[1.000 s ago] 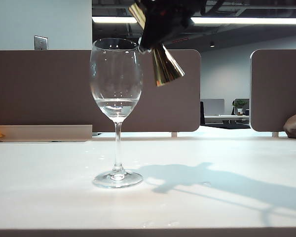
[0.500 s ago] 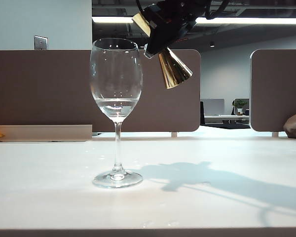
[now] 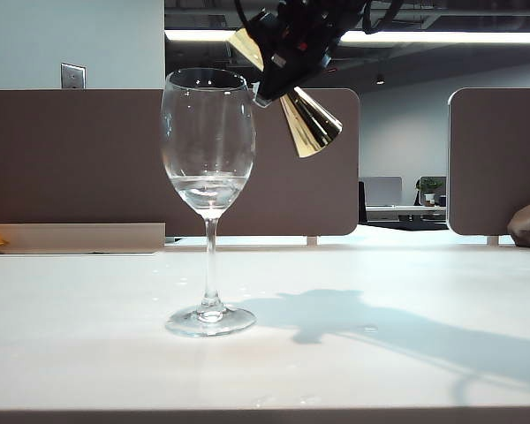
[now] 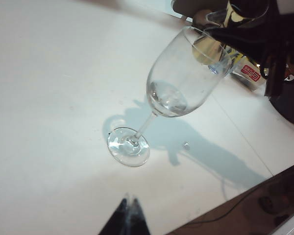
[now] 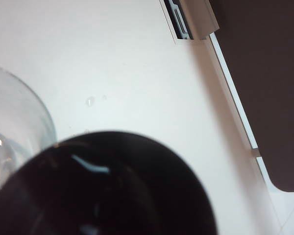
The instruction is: Pick up the jigger and pour the water inside into the glass.
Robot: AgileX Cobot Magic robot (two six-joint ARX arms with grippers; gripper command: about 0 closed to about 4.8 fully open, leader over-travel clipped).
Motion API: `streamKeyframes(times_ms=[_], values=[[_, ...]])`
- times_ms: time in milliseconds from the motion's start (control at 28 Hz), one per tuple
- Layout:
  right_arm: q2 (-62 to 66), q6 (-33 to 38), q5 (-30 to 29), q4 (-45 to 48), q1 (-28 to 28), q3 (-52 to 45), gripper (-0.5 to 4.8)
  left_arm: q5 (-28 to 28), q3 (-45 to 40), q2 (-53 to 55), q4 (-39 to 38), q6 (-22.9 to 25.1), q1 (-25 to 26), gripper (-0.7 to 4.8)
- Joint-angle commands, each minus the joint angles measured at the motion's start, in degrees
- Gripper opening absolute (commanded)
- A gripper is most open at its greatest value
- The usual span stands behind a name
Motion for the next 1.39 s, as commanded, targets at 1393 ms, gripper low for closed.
streamKeyframes(times_ms=[1393], values=[[1.2,-34.2,10.4,10.2,3.8,1.8,-0.01,0.2,0.2,0.0,0.7,0.0,0.1,-0.03]])
